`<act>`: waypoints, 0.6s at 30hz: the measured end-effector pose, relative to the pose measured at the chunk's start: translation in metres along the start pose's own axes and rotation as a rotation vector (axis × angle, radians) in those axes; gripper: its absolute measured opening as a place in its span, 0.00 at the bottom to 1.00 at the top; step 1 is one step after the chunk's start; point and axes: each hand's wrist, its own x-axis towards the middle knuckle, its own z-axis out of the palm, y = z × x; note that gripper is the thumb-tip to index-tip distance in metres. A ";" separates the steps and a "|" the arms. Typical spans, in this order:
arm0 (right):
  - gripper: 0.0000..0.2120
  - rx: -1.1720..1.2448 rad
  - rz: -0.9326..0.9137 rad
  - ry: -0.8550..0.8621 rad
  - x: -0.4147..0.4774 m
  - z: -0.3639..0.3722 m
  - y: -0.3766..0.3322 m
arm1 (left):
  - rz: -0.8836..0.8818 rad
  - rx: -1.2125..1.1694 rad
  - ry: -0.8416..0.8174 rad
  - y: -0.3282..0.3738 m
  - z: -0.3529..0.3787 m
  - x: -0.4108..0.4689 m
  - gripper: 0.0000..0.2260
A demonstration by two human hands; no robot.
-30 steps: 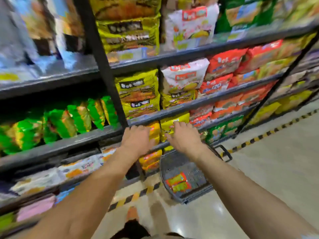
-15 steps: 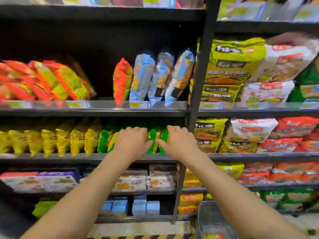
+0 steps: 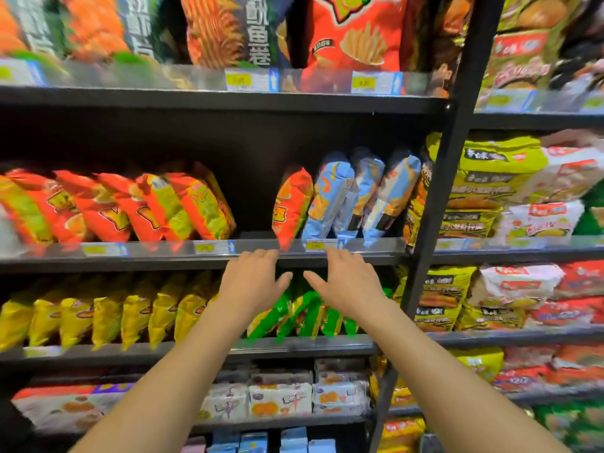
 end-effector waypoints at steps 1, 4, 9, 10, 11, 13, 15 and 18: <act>0.37 0.033 0.020 0.009 0.003 -0.001 -0.003 | -0.009 -0.033 0.005 -0.005 0.000 0.002 0.28; 0.39 0.119 0.082 0.071 0.017 -0.008 -0.005 | -0.055 -0.209 0.049 -0.017 0.003 0.012 0.30; 0.40 0.187 0.151 0.283 0.053 -0.027 0.004 | -0.136 -0.567 0.162 -0.020 0.008 0.050 0.37; 0.40 0.178 0.150 0.327 0.061 -0.031 0.007 | -0.153 -0.602 0.175 -0.019 0.008 0.059 0.38; 0.41 0.173 0.145 0.369 0.070 -0.035 0.009 | -0.168 -0.627 0.189 -0.016 0.008 0.068 0.39; 0.42 0.166 0.135 0.431 0.091 -0.042 0.014 | -0.194 -0.650 0.203 -0.012 0.010 0.089 0.41; 0.43 0.163 0.128 0.449 0.114 -0.049 0.019 | -0.216 -0.664 0.201 -0.008 0.011 0.110 0.43; 0.44 0.177 0.130 0.454 0.145 -0.058 0.024 | -0.253 -0.671 0.204 -0.004 0.016 0.139 0.46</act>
